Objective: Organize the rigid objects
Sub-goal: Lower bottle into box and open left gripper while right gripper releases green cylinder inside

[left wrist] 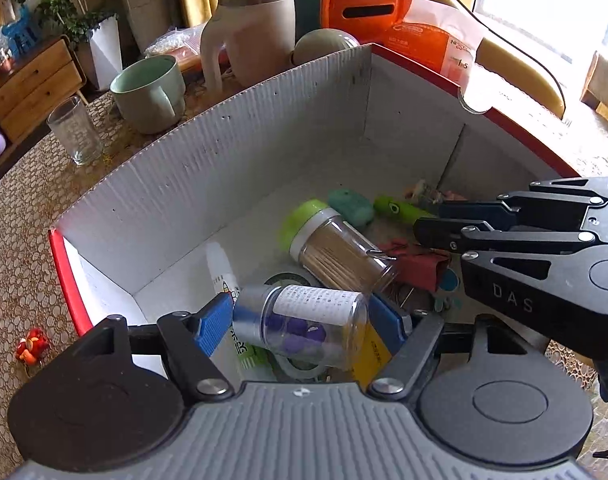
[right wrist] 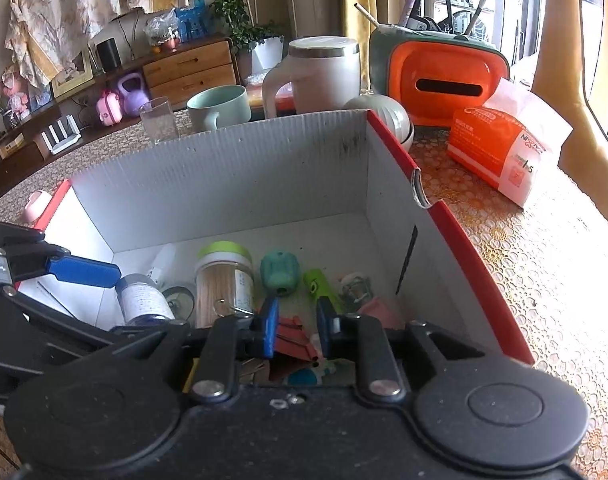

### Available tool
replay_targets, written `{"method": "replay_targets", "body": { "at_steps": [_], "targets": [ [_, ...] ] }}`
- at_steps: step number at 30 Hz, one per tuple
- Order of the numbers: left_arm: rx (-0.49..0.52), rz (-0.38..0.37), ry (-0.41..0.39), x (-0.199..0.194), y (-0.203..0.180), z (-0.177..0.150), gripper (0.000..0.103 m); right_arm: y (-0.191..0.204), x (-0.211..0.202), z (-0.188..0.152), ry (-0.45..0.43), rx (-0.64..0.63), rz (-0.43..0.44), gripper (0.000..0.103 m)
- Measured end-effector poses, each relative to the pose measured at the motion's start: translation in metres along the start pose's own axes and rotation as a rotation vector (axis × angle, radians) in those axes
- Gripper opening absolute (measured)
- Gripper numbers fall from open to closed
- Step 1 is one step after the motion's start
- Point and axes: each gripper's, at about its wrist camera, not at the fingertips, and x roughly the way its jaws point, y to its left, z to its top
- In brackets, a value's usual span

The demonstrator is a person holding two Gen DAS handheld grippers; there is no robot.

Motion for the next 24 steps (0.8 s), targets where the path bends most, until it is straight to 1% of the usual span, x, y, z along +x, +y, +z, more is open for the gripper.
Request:
{"method": "replay_targets", "body": {
  "at_steps": [7, 13, 20, 24],
  "targets": [
    [0.002, 0.009, -0.018, -0.006, -0.001, -0.002, 0.074, 0.0, -0.005, 0.0, -0.004, -0.001, -0.006, 0.025],
    [-0.004, -0.004, -0.047, -0.019, -0.002, -0.006, 0.075, -0.001, -0.015, 0.0, -0.013, 0.007, -0.016, 0.028],
    [0.0, -0.02, -0.096, -0.046, -0.003, -0.015, 0.075, 0.007, -0.034, 0.0, -0.031, 0.004, -0.016, 0.032],
    [-0.003, -0.016, -0.132, -0.064, -0.002, -0.021, 0.075, 0.016, -0.046, 0.0, -0.046, -0.009, -0.014, 0.034]
  ]
}}
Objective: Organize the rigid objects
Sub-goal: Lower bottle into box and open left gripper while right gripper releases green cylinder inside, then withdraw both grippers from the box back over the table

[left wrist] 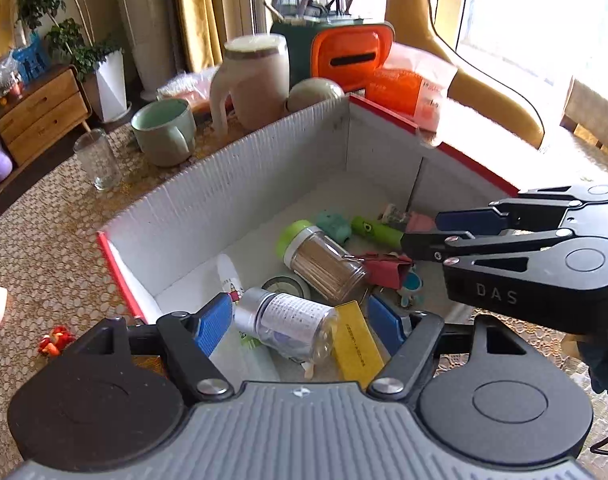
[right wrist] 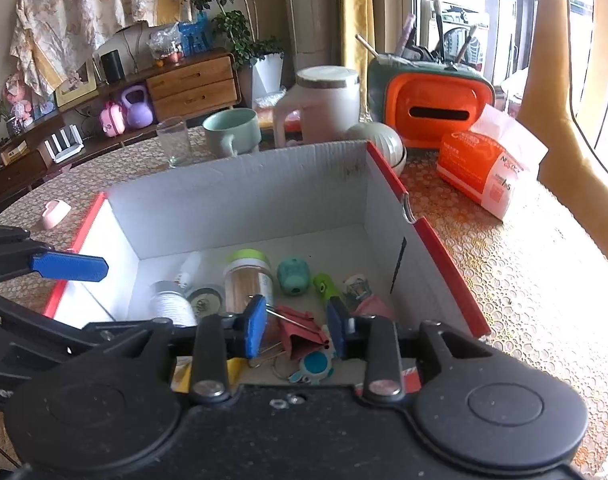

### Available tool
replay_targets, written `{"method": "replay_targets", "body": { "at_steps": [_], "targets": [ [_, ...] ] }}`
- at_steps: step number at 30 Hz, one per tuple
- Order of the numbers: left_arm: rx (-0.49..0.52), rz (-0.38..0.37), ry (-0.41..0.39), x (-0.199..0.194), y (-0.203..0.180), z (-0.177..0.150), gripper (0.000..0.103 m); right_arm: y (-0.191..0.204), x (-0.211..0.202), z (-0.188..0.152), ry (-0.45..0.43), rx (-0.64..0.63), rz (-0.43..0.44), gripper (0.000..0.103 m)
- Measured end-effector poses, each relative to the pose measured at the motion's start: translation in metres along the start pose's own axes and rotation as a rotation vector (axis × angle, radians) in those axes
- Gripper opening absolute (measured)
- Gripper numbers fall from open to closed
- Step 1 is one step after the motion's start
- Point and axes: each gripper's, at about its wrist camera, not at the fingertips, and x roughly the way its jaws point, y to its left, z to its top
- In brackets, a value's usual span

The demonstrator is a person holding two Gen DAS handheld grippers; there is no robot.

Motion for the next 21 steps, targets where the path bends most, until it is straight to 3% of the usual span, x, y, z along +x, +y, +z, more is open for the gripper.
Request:
{"method": "replay_targets", "body": {
  "at_steps": [10, 13, 21],
  "targets": [
    [-0.031, -0.004, -0.09, -0.053, 0.013, -0.015, 0.075, 0.029, -0.034, -0.001, -0.043, -0.042, 0.018, 0.044],
    [-0.054, -0.009, -0.116, -0.069, 0.02, -0.026, 0.075, 0.041, -0.046, -0.003, -0.064, -0.067, 0.018, 0.051],
    [-0.105, 0.013, -0.156, -0.105, 0.039, -0.059, 0.075, 0.071, -0.068, -0.009, -0.098, -0.088, 0.071, 0.058]
  ]
}}
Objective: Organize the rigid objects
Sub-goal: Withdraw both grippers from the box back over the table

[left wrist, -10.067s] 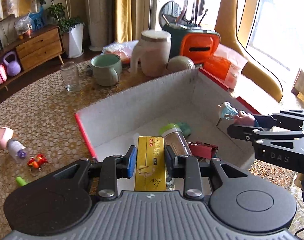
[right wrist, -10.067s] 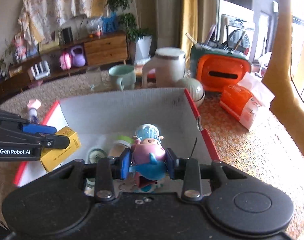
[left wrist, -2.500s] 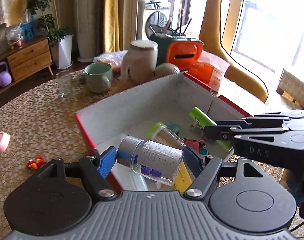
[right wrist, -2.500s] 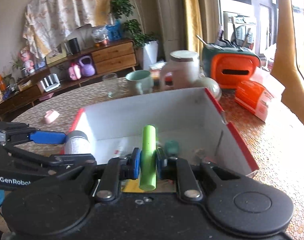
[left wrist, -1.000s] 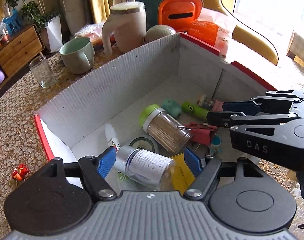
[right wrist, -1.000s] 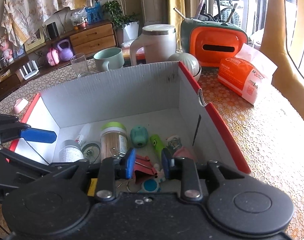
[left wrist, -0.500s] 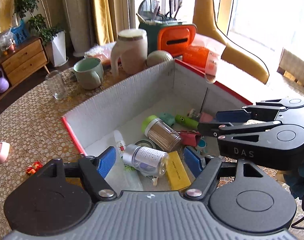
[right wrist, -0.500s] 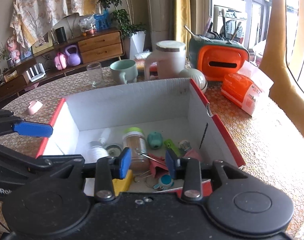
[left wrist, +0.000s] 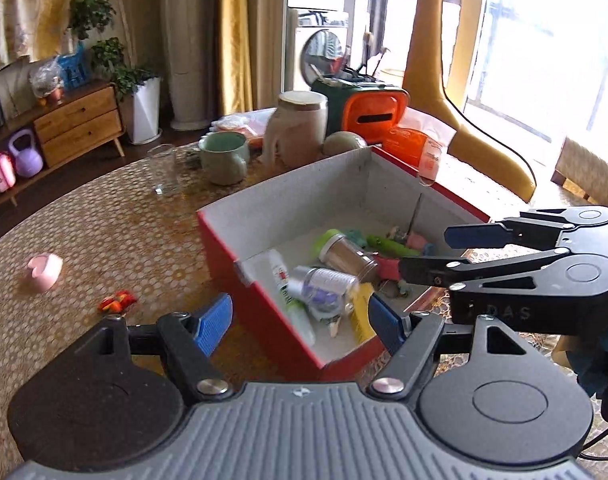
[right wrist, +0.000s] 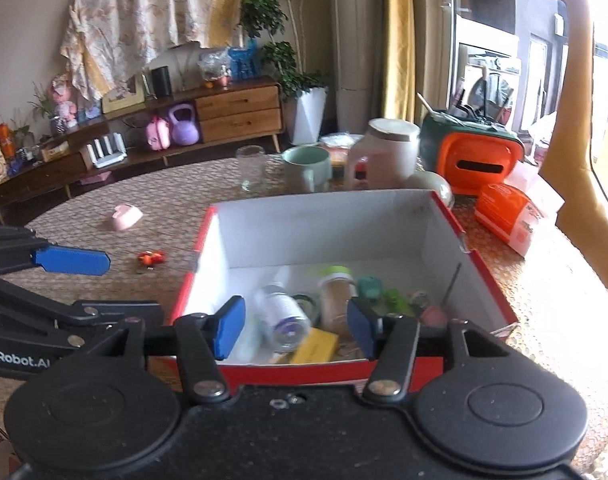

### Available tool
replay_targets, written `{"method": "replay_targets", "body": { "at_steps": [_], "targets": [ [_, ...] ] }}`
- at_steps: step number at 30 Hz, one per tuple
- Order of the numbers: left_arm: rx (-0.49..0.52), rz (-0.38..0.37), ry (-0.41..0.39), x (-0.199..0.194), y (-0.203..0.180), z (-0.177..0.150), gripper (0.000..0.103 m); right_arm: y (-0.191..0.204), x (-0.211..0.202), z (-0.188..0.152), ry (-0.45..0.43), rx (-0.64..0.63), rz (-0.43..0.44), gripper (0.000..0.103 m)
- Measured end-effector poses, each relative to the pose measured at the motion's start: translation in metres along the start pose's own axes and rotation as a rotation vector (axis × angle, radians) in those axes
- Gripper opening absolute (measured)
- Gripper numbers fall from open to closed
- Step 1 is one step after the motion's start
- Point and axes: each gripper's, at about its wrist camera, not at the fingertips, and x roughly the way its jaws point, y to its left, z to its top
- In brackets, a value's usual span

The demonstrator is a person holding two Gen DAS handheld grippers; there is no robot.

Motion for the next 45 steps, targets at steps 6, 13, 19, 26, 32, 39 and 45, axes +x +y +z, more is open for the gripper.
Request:
{"method": "replay_targets", "body": {
  "at_steps": [6, 13, 19, 26, 32, 39, 45],
  "targets": [
    [-0.062, 0.045, -0.016, -0.024, 0.025, -0.016, 0.081, 0.024, -0.011, -0.001, -0.028, -0.002, 0.038, 0.064],
    [-0.188, 0.09, -0.018, -0.045, 0.058, -0.039, 0.081, 0.05, -0.016, -0.002, -0.049, -0.001, 0.072, 0.074],
    [-0.29, 0.127, -0.034, -0.061, 0.087, -0.055, 0.085, 0.069, -0.016, -0.006, -0.062, -0.006, 0.1, 0.083],
    [-0.346, 0.168, -0.05, -0.073, 0.106, -0.074, 0.097, 0.097, -0.01, -0.01, -0.062, -0.039, 0.097, 0.097],
    [-0.376, 0.193, -0.082, -0.078, 0.124, -0.085, 0.103, 0.12, -0.001, -0.011, -0.072, -0.065, 0.137, 0.102],
    [-0.382, 0.229, -0.09, -0.077, 0.152, -0.088, 0.103, 0.148, 0.021, -0.004, -0.046, -0.116, 0.193, 0.102],
    [-0.36, 0.251, -0.08, -0.069, 0.185, -0.086, 0.103, 0.168, 0.047, 0.002, -0.026, -0.173, 0.223, 0.102]
  ]
}}
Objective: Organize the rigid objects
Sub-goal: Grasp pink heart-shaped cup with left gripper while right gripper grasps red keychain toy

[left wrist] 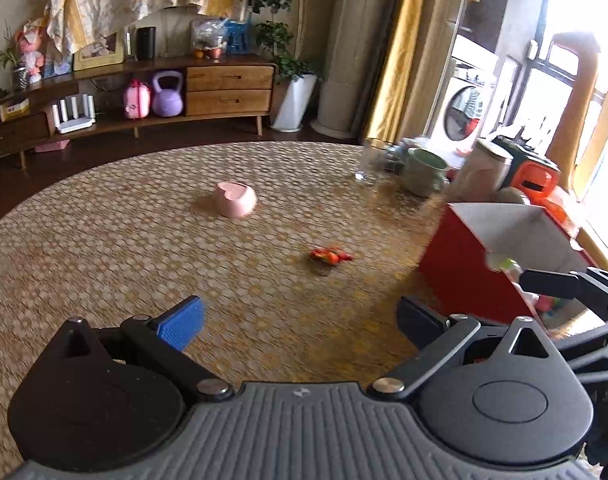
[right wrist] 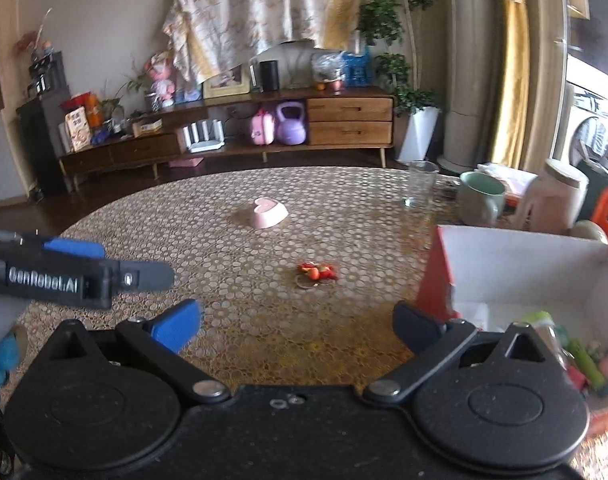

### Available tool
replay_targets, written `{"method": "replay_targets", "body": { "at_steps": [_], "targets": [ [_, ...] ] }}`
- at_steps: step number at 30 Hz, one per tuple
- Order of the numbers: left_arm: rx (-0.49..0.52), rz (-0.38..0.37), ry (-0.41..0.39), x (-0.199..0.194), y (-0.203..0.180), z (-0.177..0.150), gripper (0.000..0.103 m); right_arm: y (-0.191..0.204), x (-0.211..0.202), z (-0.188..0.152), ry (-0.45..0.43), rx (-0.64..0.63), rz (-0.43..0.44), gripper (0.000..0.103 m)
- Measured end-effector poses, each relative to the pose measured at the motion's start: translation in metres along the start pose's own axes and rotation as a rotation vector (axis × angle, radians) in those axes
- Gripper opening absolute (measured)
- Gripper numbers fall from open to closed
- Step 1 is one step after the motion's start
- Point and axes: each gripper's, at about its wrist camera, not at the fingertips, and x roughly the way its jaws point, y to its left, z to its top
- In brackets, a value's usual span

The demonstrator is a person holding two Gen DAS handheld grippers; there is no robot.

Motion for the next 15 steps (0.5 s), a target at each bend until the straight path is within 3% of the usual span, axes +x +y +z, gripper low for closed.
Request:
{"method": "replay_targets", "body": {
  "at_steps": [10, 15],
  "targets": [
    [0.035, 0.063, -0.041, 0.055, 0.032, 0.045, 0.103, 0.006, 0.068, 0.008, 0.041, -0.034, -0.028, 0.098],
    [-0.012, 0.057, 0.047, 0.102, 0.05, 0.064, 0.103, 0.0, 0.103, 0.012, 0.051, -0.025, -0.049, 0.095]
  ]
}}
